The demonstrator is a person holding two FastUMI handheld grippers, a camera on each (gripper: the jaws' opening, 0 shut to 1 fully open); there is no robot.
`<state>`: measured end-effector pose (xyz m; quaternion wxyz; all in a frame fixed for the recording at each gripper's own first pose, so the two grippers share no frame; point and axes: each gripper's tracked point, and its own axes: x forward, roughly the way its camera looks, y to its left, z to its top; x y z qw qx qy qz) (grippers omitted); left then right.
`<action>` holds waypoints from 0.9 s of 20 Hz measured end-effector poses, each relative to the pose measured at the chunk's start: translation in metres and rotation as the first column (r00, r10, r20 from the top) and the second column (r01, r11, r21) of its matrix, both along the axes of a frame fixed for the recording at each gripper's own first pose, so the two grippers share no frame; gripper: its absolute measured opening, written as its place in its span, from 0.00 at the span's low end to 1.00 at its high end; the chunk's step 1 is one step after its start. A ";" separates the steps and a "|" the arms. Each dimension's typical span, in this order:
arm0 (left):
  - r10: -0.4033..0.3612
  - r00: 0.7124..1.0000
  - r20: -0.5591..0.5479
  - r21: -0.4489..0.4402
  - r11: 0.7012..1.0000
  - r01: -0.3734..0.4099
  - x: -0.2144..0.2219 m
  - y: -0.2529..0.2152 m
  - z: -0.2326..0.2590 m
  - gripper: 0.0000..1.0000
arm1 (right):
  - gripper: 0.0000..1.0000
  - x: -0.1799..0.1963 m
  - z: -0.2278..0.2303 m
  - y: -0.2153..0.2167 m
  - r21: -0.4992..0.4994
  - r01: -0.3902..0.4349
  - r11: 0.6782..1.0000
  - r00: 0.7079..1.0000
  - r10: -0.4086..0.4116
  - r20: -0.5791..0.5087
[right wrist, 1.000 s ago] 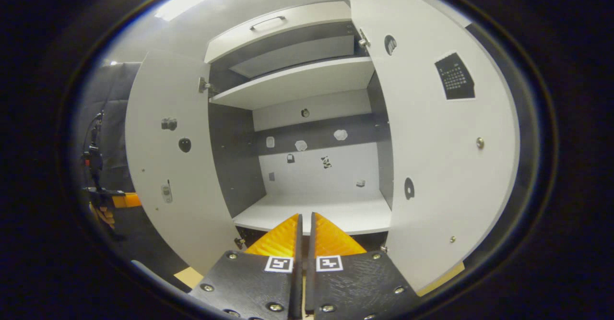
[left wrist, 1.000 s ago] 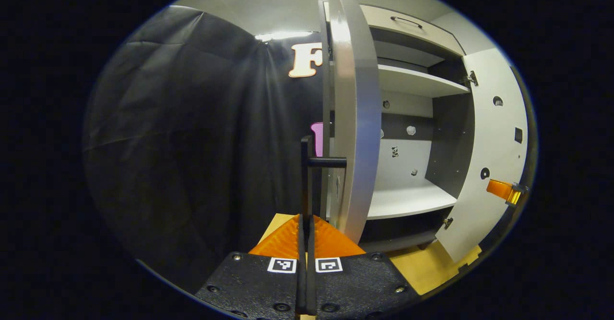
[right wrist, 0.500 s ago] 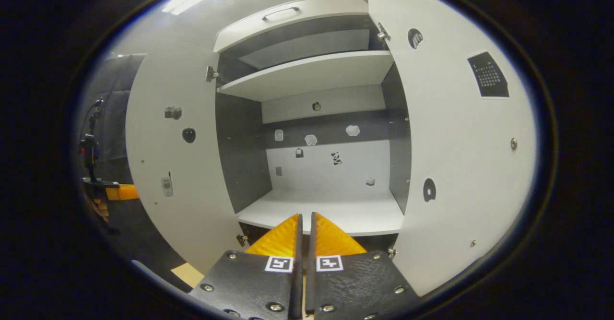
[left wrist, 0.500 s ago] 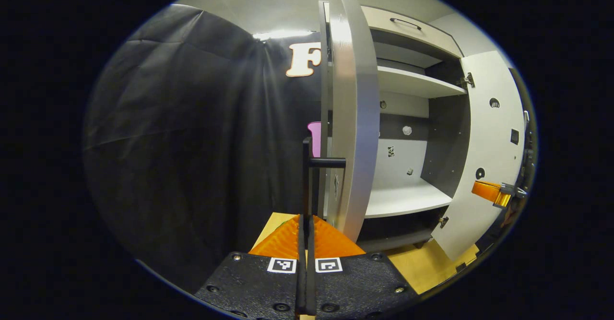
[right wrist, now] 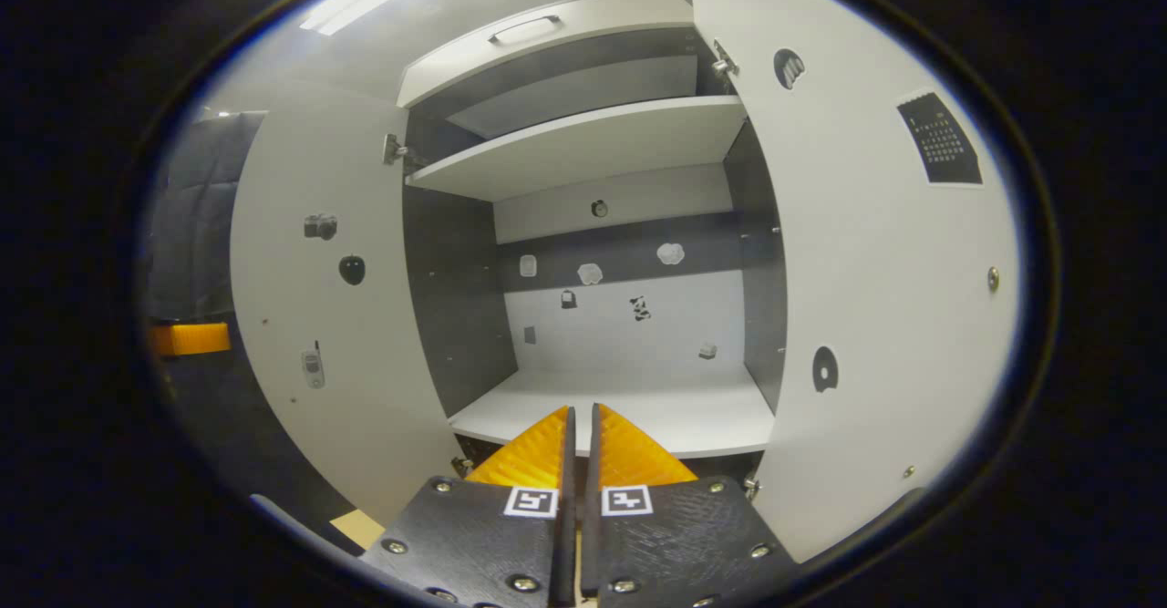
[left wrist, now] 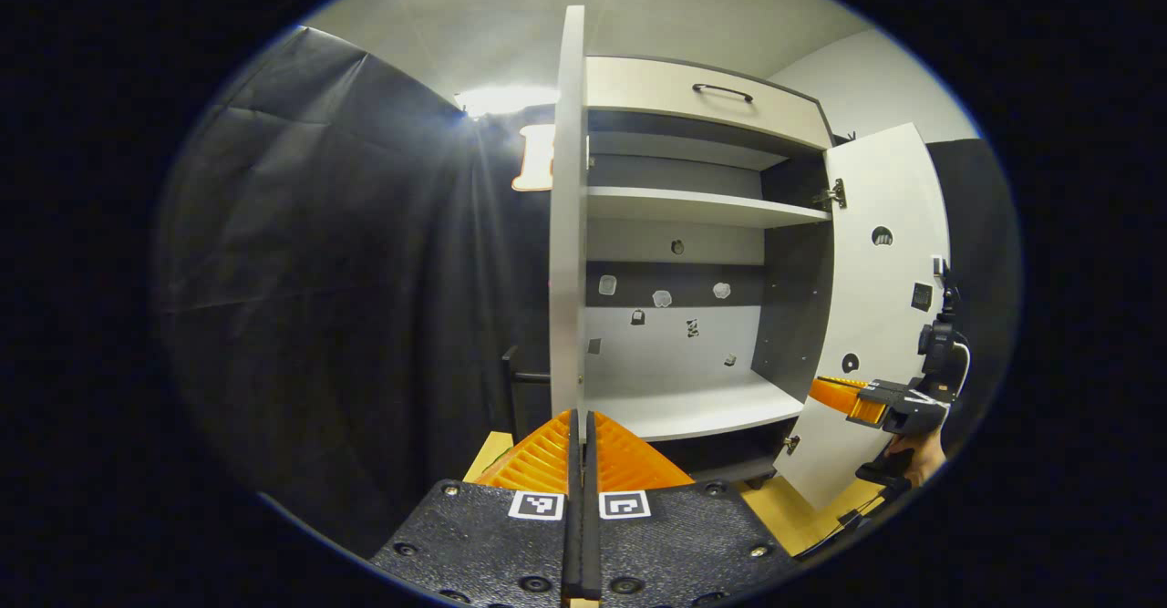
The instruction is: Open the right door of the double-door shoe cabinet with the right hand, and open the left door with the left hand.
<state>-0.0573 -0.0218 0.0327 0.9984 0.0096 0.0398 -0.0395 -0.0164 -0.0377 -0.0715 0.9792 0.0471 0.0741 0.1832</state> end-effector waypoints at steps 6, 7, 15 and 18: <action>-0.124 0.992 0.001 -0.026 0.992 0.124 0.012 -0.061 -0.005 0.00 | 0.04 -0.020 0.031 -0.023 -0.030 0.113 0.993 0.993 -0.111 0.038; -0.142 0.990 0.016 -0.030 0.989 0.143 0.017 -0.071 -0.004 0.00 | 0.03 -0.024 0.037 -0.026 -0.023 0.130 0.991 0.991 -0.129 0.046; -0.243 0.970 0.017 0.027 0.970 0.243 0.055 -0.139 -0.027 0.01 | 0.12 -0.061 0.091 -0.034 0.003 0.197 0.980 0.969 -0.195 0.149; -0.274 0.962 0.021 0.049 0.961 0.273 0.060 -0.152 -0.029 0.12 | 0.13 -0.068 0.096 -0.037 0.024 0.210 0.977 0.965 -0.211 0.158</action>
